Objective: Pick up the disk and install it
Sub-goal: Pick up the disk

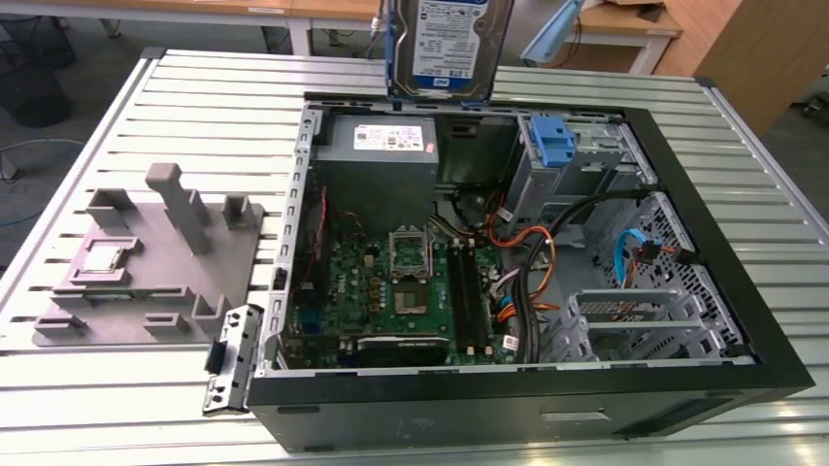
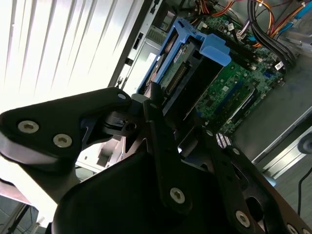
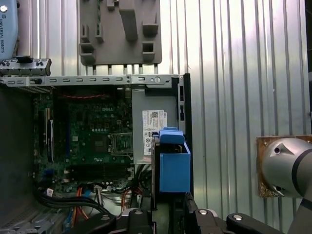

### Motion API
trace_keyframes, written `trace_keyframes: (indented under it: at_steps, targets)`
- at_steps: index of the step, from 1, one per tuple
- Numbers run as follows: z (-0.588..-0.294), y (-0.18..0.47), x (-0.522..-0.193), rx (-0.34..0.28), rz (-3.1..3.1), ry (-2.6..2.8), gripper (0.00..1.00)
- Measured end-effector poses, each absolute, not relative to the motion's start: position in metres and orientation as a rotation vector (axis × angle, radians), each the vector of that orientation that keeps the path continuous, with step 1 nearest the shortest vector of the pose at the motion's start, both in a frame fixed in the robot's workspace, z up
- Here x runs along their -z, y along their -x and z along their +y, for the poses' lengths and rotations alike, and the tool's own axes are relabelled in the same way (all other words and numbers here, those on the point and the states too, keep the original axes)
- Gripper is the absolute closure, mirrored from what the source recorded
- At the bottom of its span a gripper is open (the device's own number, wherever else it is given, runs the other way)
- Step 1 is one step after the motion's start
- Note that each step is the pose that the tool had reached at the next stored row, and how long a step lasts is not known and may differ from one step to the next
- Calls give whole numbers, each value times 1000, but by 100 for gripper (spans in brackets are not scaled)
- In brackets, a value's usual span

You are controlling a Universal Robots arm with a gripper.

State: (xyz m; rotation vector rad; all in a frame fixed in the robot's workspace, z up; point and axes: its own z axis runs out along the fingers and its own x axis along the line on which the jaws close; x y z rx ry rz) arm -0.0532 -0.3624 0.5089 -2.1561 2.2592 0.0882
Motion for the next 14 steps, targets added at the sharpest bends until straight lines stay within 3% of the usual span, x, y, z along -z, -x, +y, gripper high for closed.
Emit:
trace_keyframes:
  at_steps: [14]
  targets:
    - [-369, 48, -509, -88, 2259, 2156, 65]
